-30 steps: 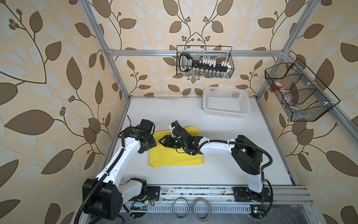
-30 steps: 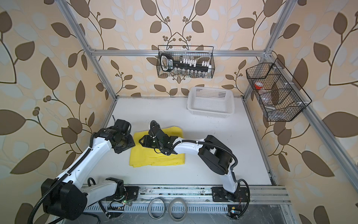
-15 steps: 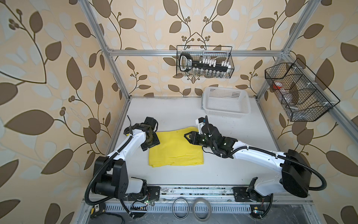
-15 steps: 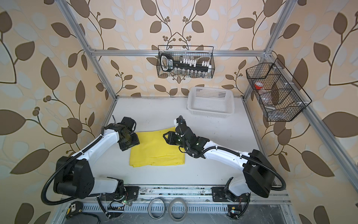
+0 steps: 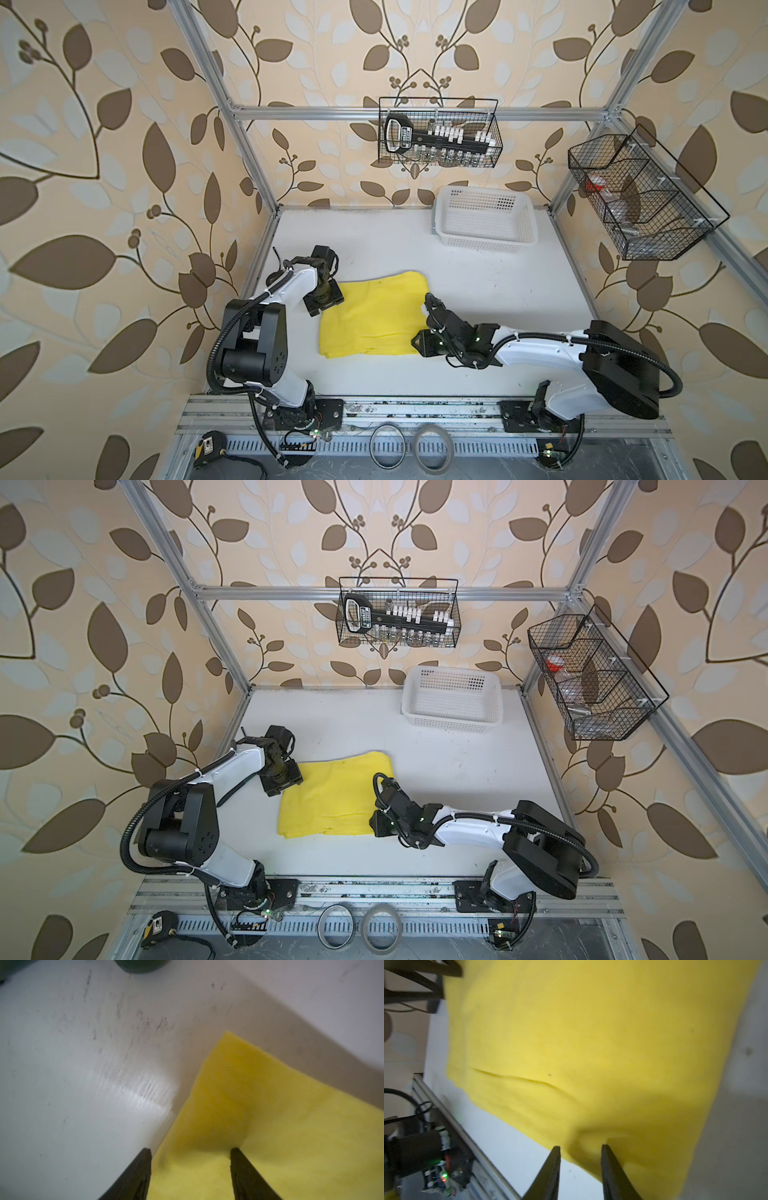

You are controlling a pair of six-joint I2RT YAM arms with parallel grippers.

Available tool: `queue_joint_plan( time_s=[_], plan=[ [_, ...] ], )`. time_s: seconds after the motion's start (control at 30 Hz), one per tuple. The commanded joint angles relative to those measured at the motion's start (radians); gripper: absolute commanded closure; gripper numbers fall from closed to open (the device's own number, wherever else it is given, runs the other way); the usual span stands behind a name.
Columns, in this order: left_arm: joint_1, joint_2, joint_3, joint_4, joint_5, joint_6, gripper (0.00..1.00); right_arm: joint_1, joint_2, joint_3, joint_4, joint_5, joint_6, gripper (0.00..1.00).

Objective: Fold and stack the trousers
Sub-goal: Smooth out the trousers at the center of the table.

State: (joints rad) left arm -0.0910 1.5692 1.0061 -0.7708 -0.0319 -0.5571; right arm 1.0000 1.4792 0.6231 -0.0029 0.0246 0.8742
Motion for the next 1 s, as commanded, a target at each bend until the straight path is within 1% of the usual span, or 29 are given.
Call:
queue_joint_plan(
  time_s=[0.0,0.1,0.17,0.23,0.33,0.43,0.5,0.57,0.7,0.73,0.8,0.87,0.93,0.97],
  plan=[
    [0.001,0.036,0.053,-0.01,0.025,0.029,0.42,-0.002,0.027,-0.033,0.021,0.038,0.011,0.67],
    [0.001,0.075,0.065,-0.002,0.042,0.028,0.5,0.002,0.035,-0.051,0.029,0.021,0.007,0.68],
    [0.002,0.09,0.085,-0.02,0.032,0.038,0.52,0.003,-0.004,-0.047,0.005,0.003,-0.005,0.68],
    [0.002,0.081,0.105,-0.041,0.008,0.045,0.53,-0.014,-0.068,-0.027,-0.026,-0.005,-0.024,0.68],
    [-0.015,0.026,0.135,-0.089,-0.043,0.044,0.52,-0.072,-0.138,0.017,-0.052,-0.019,-0.062,0.67],
    [-0.046,-0.04,0.129,-0.121,-0.044,0.019,0.47,-0.147,-0.14,0.051,-0.025,-0.048,-0.101,0.66],
    [-0.079,-0.082,0.1,-0.114,-0.018,-0.012,0.47,-0.186,-0.115,0.08,0.0,-0.06,-0.128,0.65],
    [-0.13,-0.111,0.069,-0.109,-0.008,-0.055,0.46,-0.216,-0.07,0.117,0.032,-0.089,-0.147,0.63],
    [-0.243,-0.123,0.023,-0.057,-0.004,-0.125,0.46,-0.243,0.026,0.17,0.085,-0.108,-0.185,0.59],
    [-0.271,-0.115,0.018,-0.044,-0.011,-0.135,0.45,-0.252,0.053,0.181,0.097,-0.121,-0.19,0.59],
    [-0.299,-0.064,0.02,-0.024,-0.015,-0.146,0.42,-0.268,0.087,0.191,0.129,-0.137,-0.202,0.58],
    [-0.333,-0.018,0.017,0.019,-0.022,-0.162,0.39,-0.273,0.087,0.208,0.122,-0.121,-0.249,0.56],
    [-0.376,0.029,0.03,0.048,-0.045,-0.171,0.36,-0.28,0.064,0.215,0.094,-0.093,-0.282,0.48],
    [-0.404,0.057,0.045,0.049,-0.069,-0.174,0.34,-0.289,0.048,0.211,0.085,-0.096,-0.298,0.47]
  ],
)
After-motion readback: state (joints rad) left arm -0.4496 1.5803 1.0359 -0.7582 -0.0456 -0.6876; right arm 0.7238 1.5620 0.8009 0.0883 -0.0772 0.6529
